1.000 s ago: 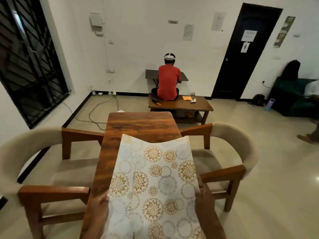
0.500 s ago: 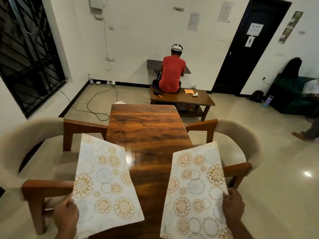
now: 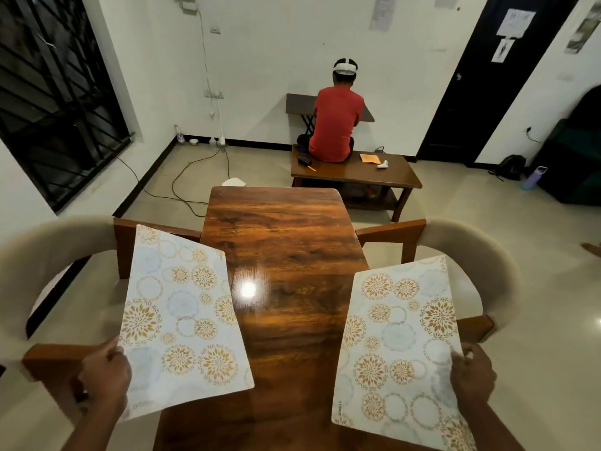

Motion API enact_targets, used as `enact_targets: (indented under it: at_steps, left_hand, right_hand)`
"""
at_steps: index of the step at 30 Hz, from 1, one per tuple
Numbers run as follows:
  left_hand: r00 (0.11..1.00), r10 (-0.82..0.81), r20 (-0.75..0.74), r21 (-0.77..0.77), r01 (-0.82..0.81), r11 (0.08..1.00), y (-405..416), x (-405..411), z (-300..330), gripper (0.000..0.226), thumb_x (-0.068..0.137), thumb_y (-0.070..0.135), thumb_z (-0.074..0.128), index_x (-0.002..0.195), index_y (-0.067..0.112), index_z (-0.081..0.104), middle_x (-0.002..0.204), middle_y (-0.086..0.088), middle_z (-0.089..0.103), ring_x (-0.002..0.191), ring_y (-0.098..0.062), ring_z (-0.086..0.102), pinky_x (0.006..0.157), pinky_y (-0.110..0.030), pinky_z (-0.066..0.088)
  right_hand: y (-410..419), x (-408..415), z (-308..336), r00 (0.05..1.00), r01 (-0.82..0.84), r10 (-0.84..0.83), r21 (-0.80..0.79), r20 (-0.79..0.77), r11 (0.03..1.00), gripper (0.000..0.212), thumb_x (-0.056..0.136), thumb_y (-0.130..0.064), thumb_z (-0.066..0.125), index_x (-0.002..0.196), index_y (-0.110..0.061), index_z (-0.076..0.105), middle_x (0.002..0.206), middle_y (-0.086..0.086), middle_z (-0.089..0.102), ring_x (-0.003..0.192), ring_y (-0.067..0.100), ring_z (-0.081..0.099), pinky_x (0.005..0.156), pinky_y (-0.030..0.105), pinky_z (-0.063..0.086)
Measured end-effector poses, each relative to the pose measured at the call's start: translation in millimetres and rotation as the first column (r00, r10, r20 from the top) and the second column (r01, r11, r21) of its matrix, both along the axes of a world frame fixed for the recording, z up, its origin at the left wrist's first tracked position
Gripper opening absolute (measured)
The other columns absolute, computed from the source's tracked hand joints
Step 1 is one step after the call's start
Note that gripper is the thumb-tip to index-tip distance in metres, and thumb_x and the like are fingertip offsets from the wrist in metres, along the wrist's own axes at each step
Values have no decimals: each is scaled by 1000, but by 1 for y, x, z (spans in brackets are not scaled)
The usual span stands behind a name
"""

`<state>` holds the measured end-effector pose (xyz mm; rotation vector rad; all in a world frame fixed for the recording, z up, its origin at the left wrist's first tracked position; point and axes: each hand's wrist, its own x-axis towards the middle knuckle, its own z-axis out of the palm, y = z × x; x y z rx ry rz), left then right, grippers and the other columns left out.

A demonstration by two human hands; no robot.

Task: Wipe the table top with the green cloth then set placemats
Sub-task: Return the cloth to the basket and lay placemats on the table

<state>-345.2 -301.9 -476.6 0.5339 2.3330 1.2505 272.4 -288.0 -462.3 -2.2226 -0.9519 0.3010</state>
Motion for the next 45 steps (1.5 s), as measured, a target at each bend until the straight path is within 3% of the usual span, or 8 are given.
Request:
enact_targets:
  at_steps: [5, 10, 16, 21, 26, 29, 37, 45]
  left_hand:
    - [995, -44, 92, 26, 42, 999, 52, 37, -10, 36, 104, -8, 46, 134, -6, 65, 125, -26, 70, 81, -32, 69, 65, -25, 55]
    - [987, -146, 73, 38, 143, 989, 137, 58, -31, 33, 104, -3, 53, 133, 0, 68, 116, -15, 72, 87, -26, 65, 57, -15, 54]
    - [969, -186, 159, -1, 189, 982, 255, 38, -112, 35, 104, 8, 56, 137, 13, 68, 127, -11, 73, 109, -31, 71, 96, -46, 58]
    - [981, -191, 22, -90, 192, 977, 292, 31, -184, 39, 103, 4, 51, 138, 13, 67, 88, 5, 67, 70, -12, 54, 48, -13, 45]
    - [924, -288, -251, -249, 226, 942, 301, 36, -224, 39, 105, 28, 55, 138, 9, 64, 128, -30, 65, 112, -46, 60, 97, -56, 45]
    - [674, -511, -533, -430, 305, 850, 306, 43, -230, 62, 102, 62, 46, 135, 12, 57, 134, -26, 59, 132, -50, 49, 112, -72, 27]
    - [268, -802, -533, -525, 639, 562, 327, 138, -255, 88, 93, 84, 17, 167, 36, 10, 177, -2, -6, 163, -19, -5, 128, -56, 3]
    - [292, -807, -513, -529, 633, 566, 345, 139, -270, 84, 96, 82, 16, 167, 38, 4, 176, -2, -8, 163, -19, -9, 129, -58, 1]
  right_hand:
    - [82, 15, -24, 989, -123, 125, 23, -73, 992, 57, 88, -43, 45, 106, 5, 70, 98, 26, 71, 92, 46, 66, 84, 49, 49]
    - [196, -2, -49, 950, -242, 228, -39, -213, 970, 29, 107, -14, 57, 109, 14, 66, 100, 26, 65, 91, 39, 62, 67, 14, 40]
    - [327, -6, -128, 931, -324, 312, -37, -190, 945, 21, 100, -25, 68, 110, -8, 69, 106, 12, 71, 97, 34, 66, 89, 50, 55]
    - [389, -4, -173, 912, -315, 303, 3, -277, 949, 8, 94, -20, 74, 99, -20, 69, 102, 12, 74, 97, 36, 72, 90, 55, 61]
    - [408, -8, -217, 916, -366, 353, -41, -191, 930, 24, 98, -23, 72, 116, -7, 73, 109, 16, 75, 99, 37, 72, 94, 58, 59]
    - [406, -10, -236, 897, -400, 415, -123, 152, 908, 46, 96, -30, 74, 131, 0, 66, 122, 26, 68, 111, 44, 64, 101, 59, 51]
    - [384, -65, -285, 663, -651, 692, -238, 284, 721, 72, 104, -68, 28, 165, -31, 22, 176, 6, 15, 162, 26, 12, 128, 54, 10]
    - [391, -95, -295, 653, -624, 668, -246, 357, 741, 71, 105, -67, 22, 166, -32, 24, 176, 7, 13, 163, 25, 7, 129, 53, 3]
